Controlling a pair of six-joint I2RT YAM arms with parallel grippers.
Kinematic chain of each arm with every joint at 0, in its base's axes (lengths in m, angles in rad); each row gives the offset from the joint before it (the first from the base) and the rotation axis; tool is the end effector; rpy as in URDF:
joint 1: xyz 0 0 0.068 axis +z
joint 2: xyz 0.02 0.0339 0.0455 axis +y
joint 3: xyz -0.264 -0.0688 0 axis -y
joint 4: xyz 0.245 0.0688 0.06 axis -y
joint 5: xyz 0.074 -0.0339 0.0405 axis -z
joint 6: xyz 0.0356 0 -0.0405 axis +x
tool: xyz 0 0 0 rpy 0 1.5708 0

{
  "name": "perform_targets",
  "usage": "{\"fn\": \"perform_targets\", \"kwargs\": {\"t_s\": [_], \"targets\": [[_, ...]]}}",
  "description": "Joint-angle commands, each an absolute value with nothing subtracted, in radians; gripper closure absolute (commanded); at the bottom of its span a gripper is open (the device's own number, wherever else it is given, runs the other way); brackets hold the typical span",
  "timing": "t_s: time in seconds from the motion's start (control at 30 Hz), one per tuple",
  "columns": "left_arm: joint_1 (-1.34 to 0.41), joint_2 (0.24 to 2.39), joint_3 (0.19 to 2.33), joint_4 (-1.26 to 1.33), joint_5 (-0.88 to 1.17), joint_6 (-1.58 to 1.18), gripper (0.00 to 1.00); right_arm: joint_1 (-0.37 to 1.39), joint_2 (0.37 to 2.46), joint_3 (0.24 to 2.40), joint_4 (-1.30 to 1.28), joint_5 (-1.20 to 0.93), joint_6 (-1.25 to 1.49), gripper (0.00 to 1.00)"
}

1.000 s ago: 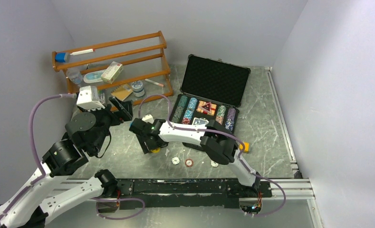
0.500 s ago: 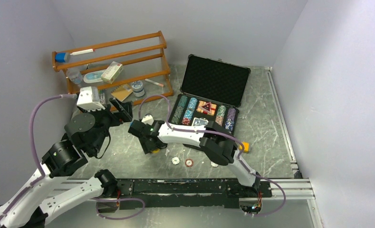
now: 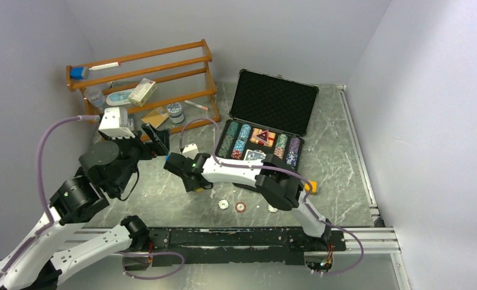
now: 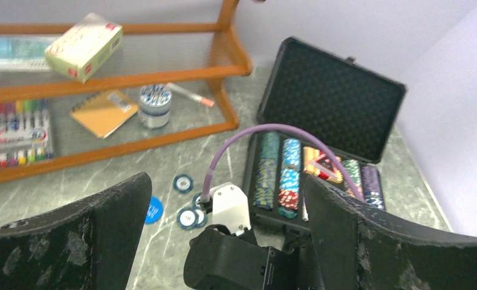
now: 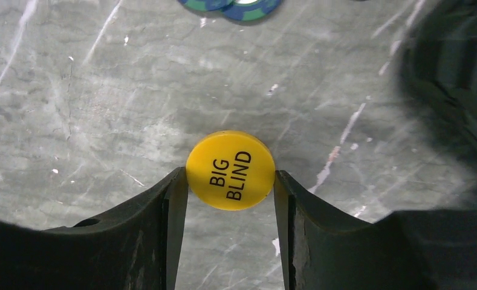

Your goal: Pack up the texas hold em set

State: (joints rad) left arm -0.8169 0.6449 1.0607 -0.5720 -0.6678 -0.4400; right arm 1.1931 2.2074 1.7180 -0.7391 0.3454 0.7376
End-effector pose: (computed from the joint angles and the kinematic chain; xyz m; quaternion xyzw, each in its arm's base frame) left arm 0.0911 -0.0648 0.4102 -0.0746 0.7453 -0.1594 0.6431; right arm 0.1799 0.4208 0.1623 -0.1907 0.9523 0.0416 0.2347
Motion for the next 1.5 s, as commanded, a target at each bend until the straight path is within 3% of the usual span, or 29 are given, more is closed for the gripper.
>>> {"fn": "perform_targets", "kwargs": {"t_s": [0.0, 0.27, 0.6, 0.97, 1.47], "targets": [[-0.813, 0.656, 1.197, -0.594, -0.528, -0.337, 0.0, 1.18, 2.091, 1.689, -0.714, 0.454, 0.746, 0.48], [-0.814, 0.725, 1.215, -0.631, -0.553, -0.364, 0.0, 1.066, 1.86, 1.526, -0.637, 0.546, 0.717, 0.47], [-0.813, 0.8, 1.058, -0.474, -0.596, -0.44, 0.01, 0.71, 1.658, 1.304, -0.557, 0.505, 0.616, 0.46], [-0.78, 0.917, 1.047, -0.402, -0.63, -0.391, 0.02, 0.514, 1.705, 1.307, -0.509, 0.379, 0.507, 0.44], [-0.743, 0.93, 1.028, -0.404, -0.598, -0.397, 0.02, 0.508, 1.786, 1.355, -0.527, 0.336, 0.467, 0.42]]}}
